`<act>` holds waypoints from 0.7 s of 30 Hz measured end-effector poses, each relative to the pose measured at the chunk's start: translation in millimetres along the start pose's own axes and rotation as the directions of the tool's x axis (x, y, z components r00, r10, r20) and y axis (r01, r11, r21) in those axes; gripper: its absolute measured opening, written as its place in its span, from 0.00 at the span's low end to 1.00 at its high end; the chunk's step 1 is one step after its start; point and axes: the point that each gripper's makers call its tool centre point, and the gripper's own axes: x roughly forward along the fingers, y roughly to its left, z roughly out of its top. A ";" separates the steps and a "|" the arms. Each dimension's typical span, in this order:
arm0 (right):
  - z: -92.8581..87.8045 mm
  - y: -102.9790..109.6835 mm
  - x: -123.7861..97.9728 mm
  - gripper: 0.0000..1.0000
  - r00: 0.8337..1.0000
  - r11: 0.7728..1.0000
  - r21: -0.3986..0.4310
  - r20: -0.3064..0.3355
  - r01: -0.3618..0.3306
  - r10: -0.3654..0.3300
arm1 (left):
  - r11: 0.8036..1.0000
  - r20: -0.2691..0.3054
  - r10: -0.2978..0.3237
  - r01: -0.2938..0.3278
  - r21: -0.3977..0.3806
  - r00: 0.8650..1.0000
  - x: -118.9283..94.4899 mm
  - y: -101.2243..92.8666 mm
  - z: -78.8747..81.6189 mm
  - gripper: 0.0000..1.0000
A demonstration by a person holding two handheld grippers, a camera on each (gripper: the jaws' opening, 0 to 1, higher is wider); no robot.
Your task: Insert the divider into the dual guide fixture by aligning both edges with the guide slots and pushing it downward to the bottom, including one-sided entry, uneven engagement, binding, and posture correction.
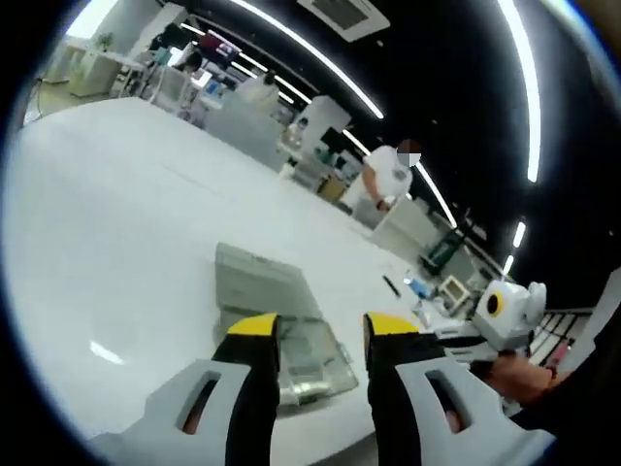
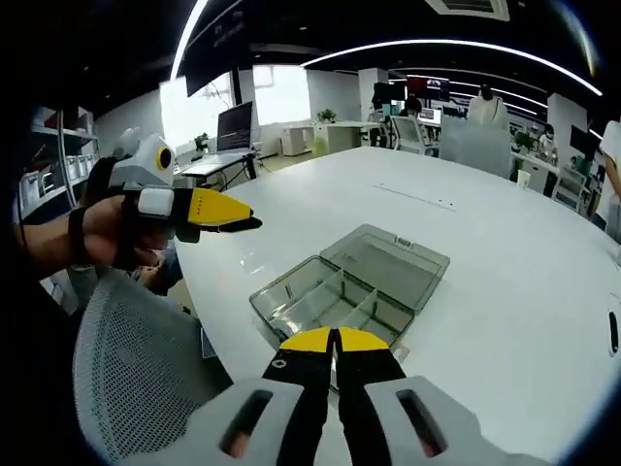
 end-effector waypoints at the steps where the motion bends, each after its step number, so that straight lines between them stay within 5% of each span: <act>1: 1.2 3.4 0.5 0.00 1.000 1.000 -0.014 0.003 -0.011 0.011 | 1.000 -0.005 0.001 -0.001 0.007 1.000 -0.3 0.2 -1.9 0.32; 10: -2.0 35.3 9.9 0.00 0.995 0.990 -0.104 -0.047 -0.096 0.092 | 1.000 -0.028 0.023 -0.022 0.005 0.999 -2.9 4.8 -13.5 0.33; 21: -13.1 79.7 28.2 0.03 0.972 0.961 -0.169 -0.120 -0.220 0.201 | 0.999 0.007 0.037 -0.038 0.038 0.999 -24.7 7.5 3.3 0.34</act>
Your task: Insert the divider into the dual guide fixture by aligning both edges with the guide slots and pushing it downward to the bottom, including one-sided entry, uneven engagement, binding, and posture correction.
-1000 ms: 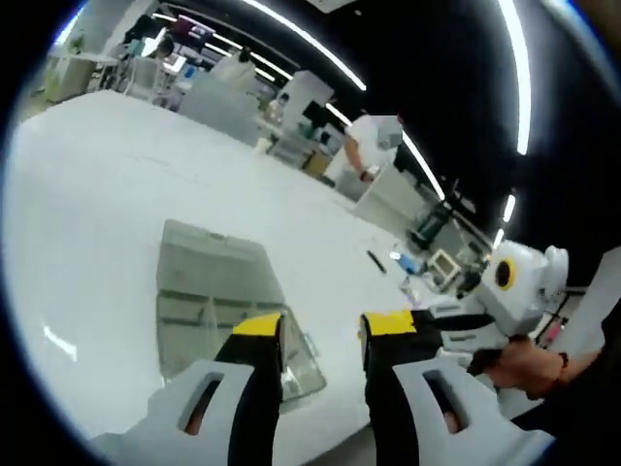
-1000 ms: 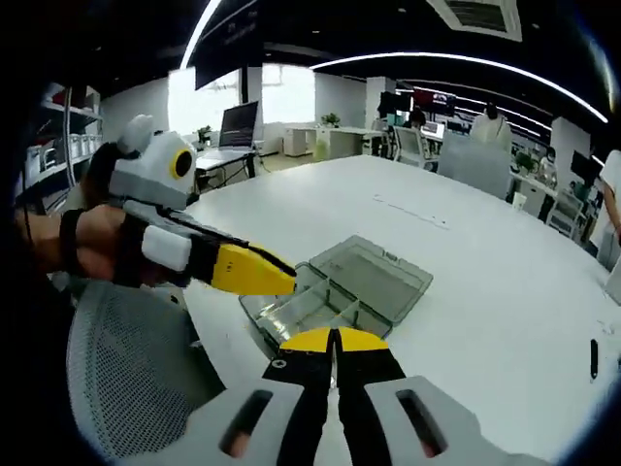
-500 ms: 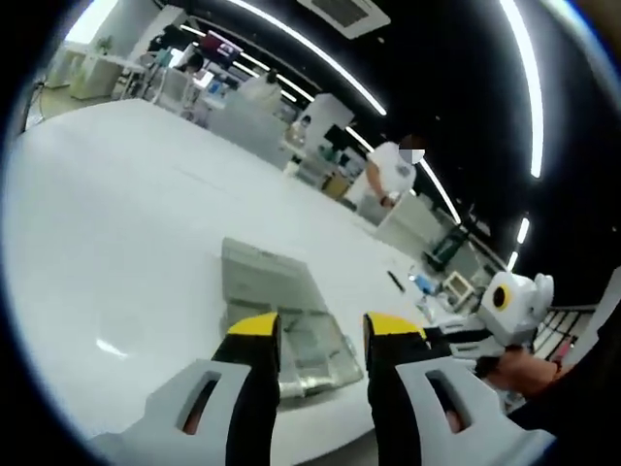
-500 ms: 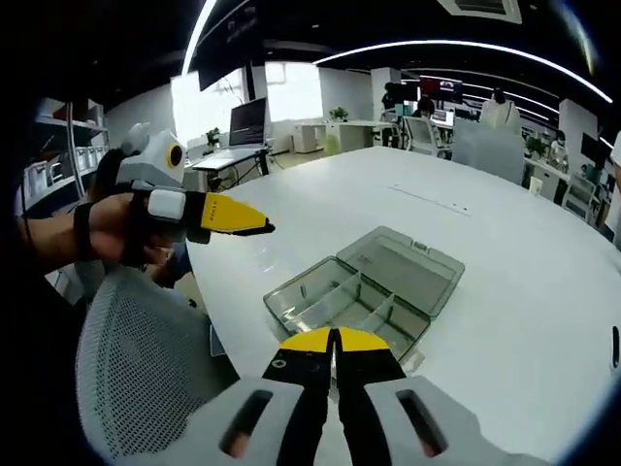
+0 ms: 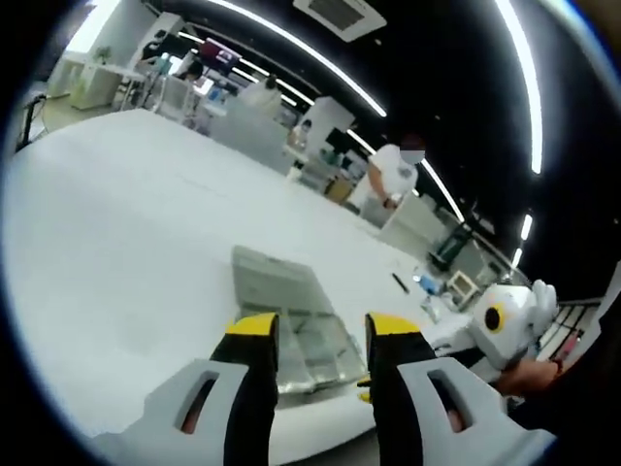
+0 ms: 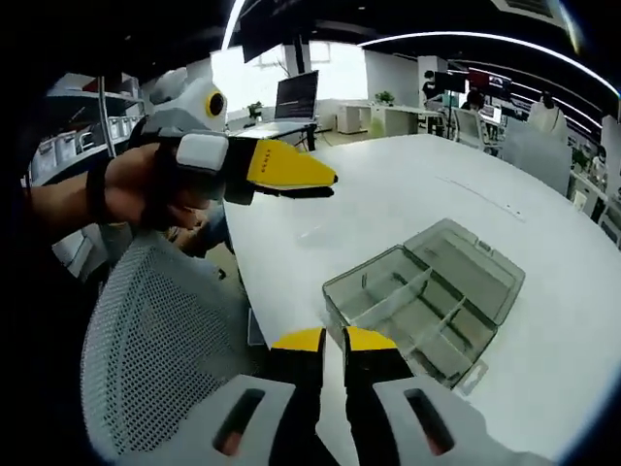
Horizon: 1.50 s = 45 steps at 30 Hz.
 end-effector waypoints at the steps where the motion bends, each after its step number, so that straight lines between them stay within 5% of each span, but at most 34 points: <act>1: -1.7 4.9 3.9 0.03 1.000 1.000 -0.022 -0.018 -0.017 0.017 | 1.000 0.001 0.004 -0.004 0.005 1.000 -2.1 1.4 0.7 0.34; 28: -14.2 56.0 63.2 0.08 0.976 0.990 -0.061 -0.183 -0.128 0.115 | 0.999 0.026 0.044 -0.043 -0.033 0.999 -55.8 53.2 -2.7 0.34; 45: -31.8 72.4 86.0 0.09 0.955 0.988 -0.018 -0.262 -0.151 0.141 | 0.999 0.011 0.019 -0.019 -0.042 1.000 -61.9 71.5 -7.5 0.34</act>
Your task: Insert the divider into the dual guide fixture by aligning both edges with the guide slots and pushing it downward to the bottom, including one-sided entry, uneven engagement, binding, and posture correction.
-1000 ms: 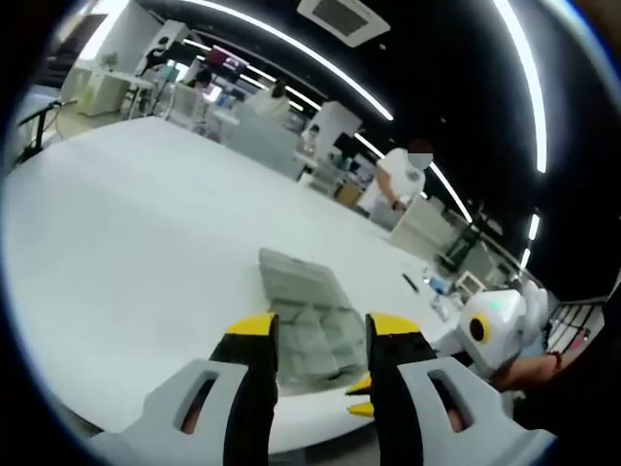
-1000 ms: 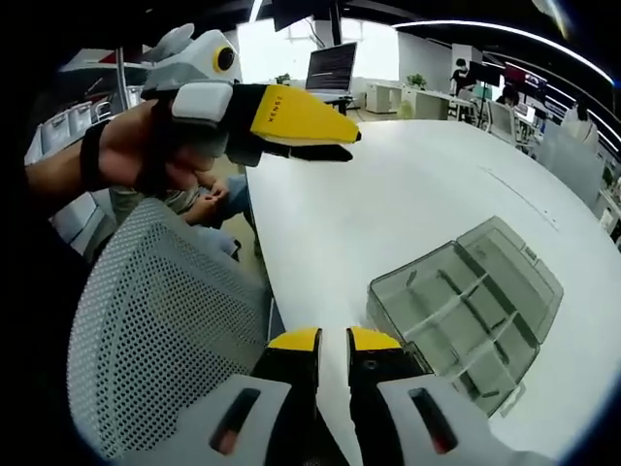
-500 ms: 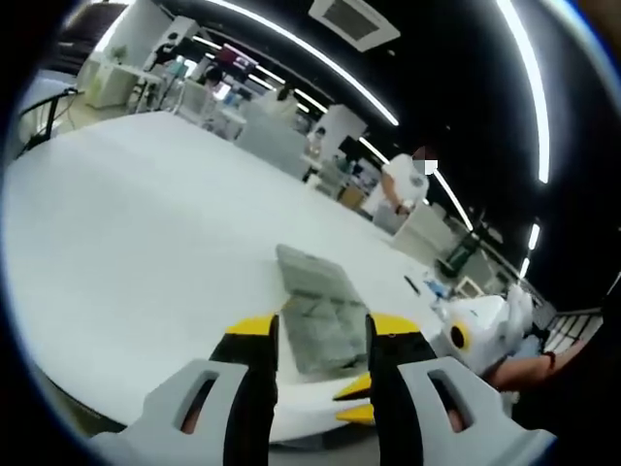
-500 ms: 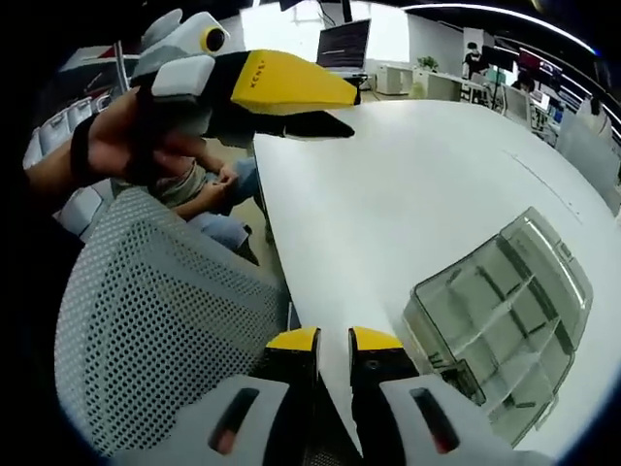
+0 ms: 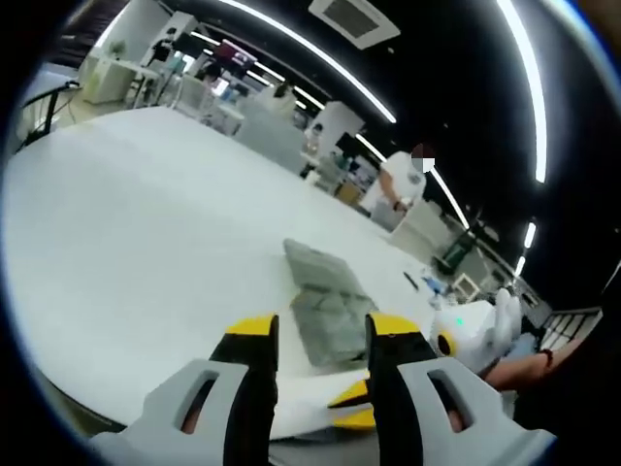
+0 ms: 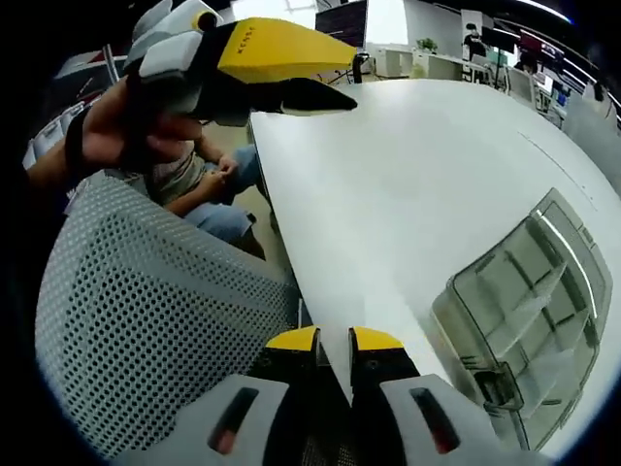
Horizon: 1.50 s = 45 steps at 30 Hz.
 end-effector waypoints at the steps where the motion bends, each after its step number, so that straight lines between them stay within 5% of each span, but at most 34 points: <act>1: -0.8 -0.1 0.4 0.09 1.000 1.000 -0.001 -0.005 0.002 -0.002 | 1.000 -0.003 -0.001 0.001 -0.004 1.000 0.8 0.2 -0.9 0.34; 22: -9.8 -12.9 3.9 0.22 0.998 0.999 0.013 -0.038 0.045 -0.044 | 1.000 0.000 0.001 -0.001 -0.011 1.000 -2.9 2.6 -1.3 0.34; 29: 2.9 -7.2 -0.7 0.32 0.999 0.983 -0.174 -0.013 0.050 -0.053 | 1.000 0.004 -0.006 0.006 -0.014 1.000 -1.4 0.4 -2.1 0.34; 45: -6.4 -10.5 15.5 0.37 0.988 0.935 -0.349 -0.111 0.058 -0.102 | 0.999 0.033 0.027 -0.026 -0.038 0.999 -12.8 10.6 -0.9 0.33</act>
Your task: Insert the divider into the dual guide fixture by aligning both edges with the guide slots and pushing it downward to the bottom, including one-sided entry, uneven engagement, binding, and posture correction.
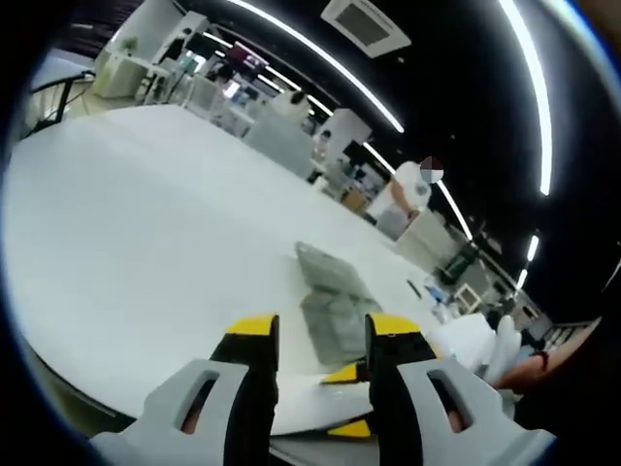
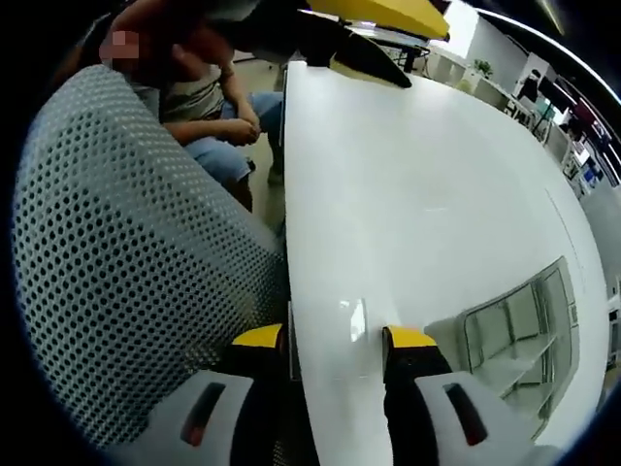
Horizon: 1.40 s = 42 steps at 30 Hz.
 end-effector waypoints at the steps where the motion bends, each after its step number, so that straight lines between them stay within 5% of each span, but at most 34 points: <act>1: 0.0 -0.2 0.2 0.37 1.000 1.000 -0.010 -0.004 0.002 -0.002 | 1.000 0.001 0.001 -0.001 -0.001 1.000 -0.2 0.4 0.3 0.33; 8: -4.3 -4.7 1.7 0.34 0.996 0.982 -0.179 -0.056 0.053 -0.064 | 1.000 0.013 -0.001 0.001 -0.011 1.000 -0.2 0.9 3.2 0.33; 17: -3.0 1.9 -0.6 0.28 0.998 0.981 -0.190 -0.038 0.044 -0.052 | 1.000 0.003 -0.004 0.004 -0.005 1.000 1.0 -0.7 0.9 0.33; 34: -2.9 -2.1 -9.2 0.27 0.999 0.998 -0.043 0.017 0.044 -0.043 | 1.000 -0.016 -0.010 0.010 0.008 1.000 0.6 -6.5 -4.7 0.33; 42: 7.8 -13.3 -17.3 0.27 0.994 0.997 0.032 0.082 0.069 -0.072 | 1.000 -0.071 -0.015 0.015 0.006 0.997 5.9 -5.8 -19.7 0.33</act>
